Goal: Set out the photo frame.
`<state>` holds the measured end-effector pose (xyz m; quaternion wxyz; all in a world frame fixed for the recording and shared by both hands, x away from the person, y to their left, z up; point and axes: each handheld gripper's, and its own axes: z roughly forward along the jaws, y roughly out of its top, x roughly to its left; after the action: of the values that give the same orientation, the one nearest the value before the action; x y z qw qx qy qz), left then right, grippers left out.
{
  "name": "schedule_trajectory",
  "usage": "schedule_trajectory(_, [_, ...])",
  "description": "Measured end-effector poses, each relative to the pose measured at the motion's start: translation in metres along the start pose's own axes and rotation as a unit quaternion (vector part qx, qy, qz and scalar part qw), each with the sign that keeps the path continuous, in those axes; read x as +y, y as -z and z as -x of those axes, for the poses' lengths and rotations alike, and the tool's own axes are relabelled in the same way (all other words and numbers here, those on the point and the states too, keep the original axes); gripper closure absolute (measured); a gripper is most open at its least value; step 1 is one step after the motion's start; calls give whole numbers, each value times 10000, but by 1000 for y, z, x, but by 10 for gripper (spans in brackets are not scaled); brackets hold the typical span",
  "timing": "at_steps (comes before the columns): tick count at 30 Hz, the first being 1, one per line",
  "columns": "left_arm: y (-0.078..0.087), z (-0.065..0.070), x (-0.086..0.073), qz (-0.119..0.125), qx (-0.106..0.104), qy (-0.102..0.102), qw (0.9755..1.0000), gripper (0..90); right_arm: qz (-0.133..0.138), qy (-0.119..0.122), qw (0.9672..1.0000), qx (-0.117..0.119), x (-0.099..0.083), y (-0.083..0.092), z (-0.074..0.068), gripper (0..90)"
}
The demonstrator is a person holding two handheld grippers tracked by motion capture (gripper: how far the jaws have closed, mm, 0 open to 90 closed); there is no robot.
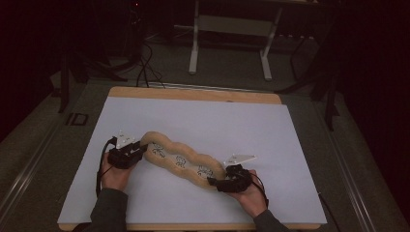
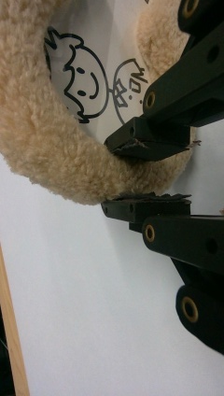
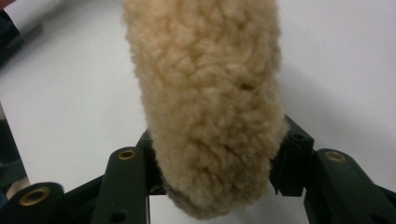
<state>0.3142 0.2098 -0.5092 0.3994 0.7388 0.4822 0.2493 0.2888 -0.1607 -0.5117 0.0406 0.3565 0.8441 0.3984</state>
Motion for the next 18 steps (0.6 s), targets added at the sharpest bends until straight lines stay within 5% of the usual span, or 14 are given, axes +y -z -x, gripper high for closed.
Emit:
schedule_trajectory(4, [0, 0, 0, 0, -4, 8, 10000, 720, 20, -176, 9998, 87, -4, -2, -1, 565])
schedule_trajectory(7, [1, 0, 0, 5, -9, 23, 10000, 721, 56, -74, 10000, 6, -5, -1, -5, 636])
schedule_trajectory(18, [3, 0, 1, 101, -17, 91, 9999, 726, 15, 31, 10000, -85, -2, 0, -5, 652])
